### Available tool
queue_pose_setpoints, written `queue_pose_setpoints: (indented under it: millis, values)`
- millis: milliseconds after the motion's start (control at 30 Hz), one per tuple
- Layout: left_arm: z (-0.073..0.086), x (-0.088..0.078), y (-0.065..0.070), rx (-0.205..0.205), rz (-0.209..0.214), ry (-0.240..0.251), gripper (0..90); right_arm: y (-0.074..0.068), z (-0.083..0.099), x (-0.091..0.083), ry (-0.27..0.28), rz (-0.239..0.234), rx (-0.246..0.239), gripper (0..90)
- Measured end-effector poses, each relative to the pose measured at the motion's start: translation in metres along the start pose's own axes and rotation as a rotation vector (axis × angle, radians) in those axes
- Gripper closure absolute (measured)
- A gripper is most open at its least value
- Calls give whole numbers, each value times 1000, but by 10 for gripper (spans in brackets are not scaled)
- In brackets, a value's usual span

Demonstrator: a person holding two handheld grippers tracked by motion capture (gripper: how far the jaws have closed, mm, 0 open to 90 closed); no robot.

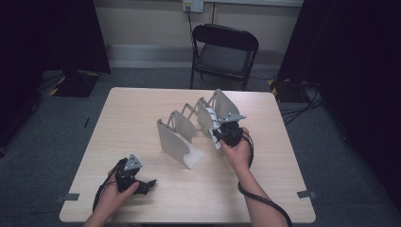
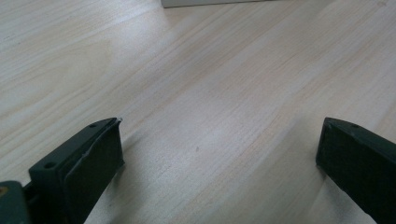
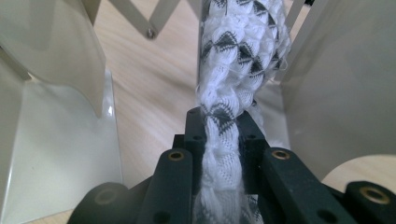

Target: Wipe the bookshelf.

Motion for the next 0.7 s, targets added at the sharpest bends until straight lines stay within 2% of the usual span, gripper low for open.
queue_pose_setpoints:
  millis: [167,333,700]
  values:
    - [0,0,0,-1,0,1,2,-6,19,11,-39,-16,2,785]
    - [0,0,0,-3,-1,2,2,-7,35,15,-70,-25,7,782]
    - [0,0,0,-4,-4,1,3,-7,58,-2,-88,-57,8,764]
Point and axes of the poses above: each handheld gripper's, and its own axes: x roughly forward along the jaws, z roughly out of its underside, y roughly to its right, the point moved 5 cm from there along x, roughly forward along the jaws, and after that the axes turned 1 degree about y, right-handed, at the moved point
